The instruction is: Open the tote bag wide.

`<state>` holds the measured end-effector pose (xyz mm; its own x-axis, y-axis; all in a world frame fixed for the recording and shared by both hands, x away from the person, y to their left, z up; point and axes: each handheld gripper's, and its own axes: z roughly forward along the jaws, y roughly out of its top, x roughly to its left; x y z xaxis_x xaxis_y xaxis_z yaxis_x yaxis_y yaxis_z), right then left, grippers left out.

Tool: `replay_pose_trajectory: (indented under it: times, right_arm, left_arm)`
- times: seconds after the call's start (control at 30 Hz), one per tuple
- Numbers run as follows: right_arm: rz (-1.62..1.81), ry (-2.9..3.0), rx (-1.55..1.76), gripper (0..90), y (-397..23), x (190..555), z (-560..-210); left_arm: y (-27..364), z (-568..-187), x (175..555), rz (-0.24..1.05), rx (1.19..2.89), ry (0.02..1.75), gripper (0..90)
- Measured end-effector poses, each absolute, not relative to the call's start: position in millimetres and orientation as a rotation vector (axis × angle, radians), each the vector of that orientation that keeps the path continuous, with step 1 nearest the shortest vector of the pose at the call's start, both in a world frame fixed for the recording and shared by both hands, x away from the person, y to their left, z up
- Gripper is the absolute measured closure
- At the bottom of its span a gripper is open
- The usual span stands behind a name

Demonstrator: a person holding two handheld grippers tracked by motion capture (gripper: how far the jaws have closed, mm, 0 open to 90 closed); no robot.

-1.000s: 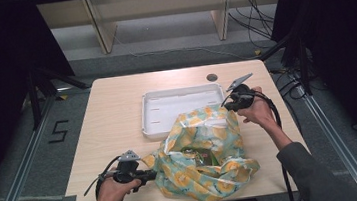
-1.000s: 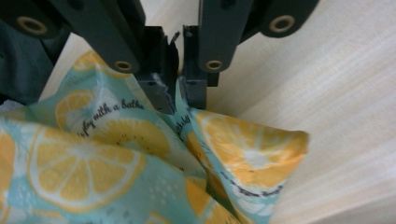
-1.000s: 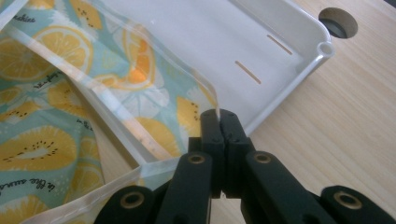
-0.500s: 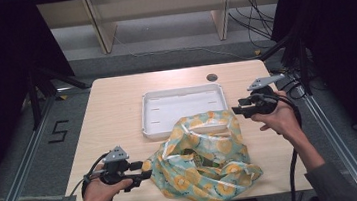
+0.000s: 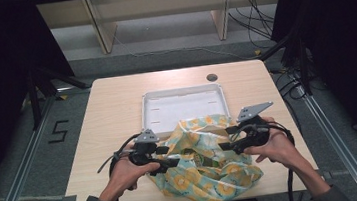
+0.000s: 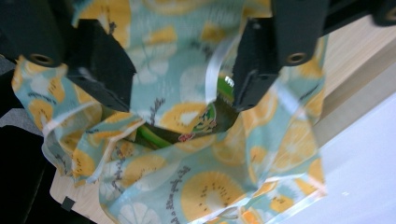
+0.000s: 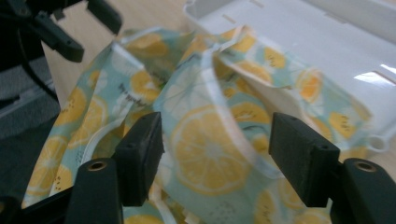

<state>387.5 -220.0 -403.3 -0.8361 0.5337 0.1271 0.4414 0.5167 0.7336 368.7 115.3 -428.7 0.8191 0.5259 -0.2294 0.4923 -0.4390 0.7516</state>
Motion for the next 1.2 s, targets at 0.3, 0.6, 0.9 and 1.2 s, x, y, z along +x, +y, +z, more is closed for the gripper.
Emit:
replay_pose_trajectory:
  times: [0.3,0.6,0.9,1.2]
  right_arm:
    - [1.045,2.77,0.689,70.5,-186,391,-431]
    - [0.999,2.576,0.852,90.0,-216,436,-423]
    - [0.862,2.573,0.815,88.4,-194,453,-440]
    - [0.877,2.511,0.942,47.1,-195,450,-432]
  left_arm:
    - [77,-461,394,-0.067,2.271,0.635,36.3]
    - [100,-466,373,-0.082,2.394,0.503,87.5]
    - [98,-482,353,-0.074,2.442,0.528,86.3]
    - [104,-476,351,-0.026,2.364,0.586,68.5]
